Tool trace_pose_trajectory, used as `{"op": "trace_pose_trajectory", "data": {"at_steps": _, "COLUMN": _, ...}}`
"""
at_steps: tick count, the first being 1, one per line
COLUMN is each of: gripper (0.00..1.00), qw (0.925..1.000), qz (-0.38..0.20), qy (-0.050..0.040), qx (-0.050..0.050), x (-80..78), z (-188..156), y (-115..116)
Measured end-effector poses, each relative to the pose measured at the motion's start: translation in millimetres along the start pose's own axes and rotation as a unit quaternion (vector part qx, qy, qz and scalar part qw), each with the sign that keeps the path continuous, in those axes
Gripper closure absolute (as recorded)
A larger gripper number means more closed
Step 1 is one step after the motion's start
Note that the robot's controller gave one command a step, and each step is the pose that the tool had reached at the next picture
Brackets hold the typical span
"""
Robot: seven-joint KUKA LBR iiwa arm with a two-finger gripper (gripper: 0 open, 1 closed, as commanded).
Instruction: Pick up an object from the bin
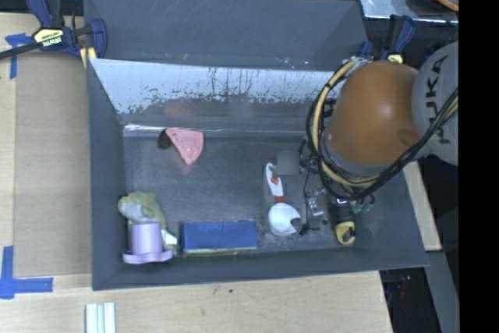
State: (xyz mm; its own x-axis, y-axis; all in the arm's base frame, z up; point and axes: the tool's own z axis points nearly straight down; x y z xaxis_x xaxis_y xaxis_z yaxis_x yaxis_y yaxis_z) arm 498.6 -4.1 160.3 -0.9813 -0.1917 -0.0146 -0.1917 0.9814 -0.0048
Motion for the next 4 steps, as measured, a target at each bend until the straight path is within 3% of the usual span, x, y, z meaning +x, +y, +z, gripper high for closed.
{"op": "trace_pose_trajectory", "data": {"at_steps": 1, "gripper": 0.00, "qw": 0.9523, "qz": -0.305, "qy": 0.0056, "qx": -0.004, "x": -7.2, "z": 37, "y": -5}}
{"op": "trace_pose_trajectory", "data": {"at_steps": 2, "gripper": 0.00, "qw": 0.9994, "qz": -0.035, "qy": 0.0008, "qx": 0.000, "x": -16.9, "z": 88, "y": -20}}
{"op": "trace_pose_trajectory", "data": {"at_steps": 3, "gripper": 1.00, "qw": 0.9723, "qz": -0.234, "qy": -0.0041, "qx": 0.000, "x": -18.2, "z": 96, "y": -20}}
{"op": "trace_pose_trajectory", "data": {"at_steps": 4, "gripper": 1.00, "qw": 0.9624, "qz": -0.272, "qy": -0.0026, "qx": 0.000, "x": -17.2, "z": 95, "y": -19}}
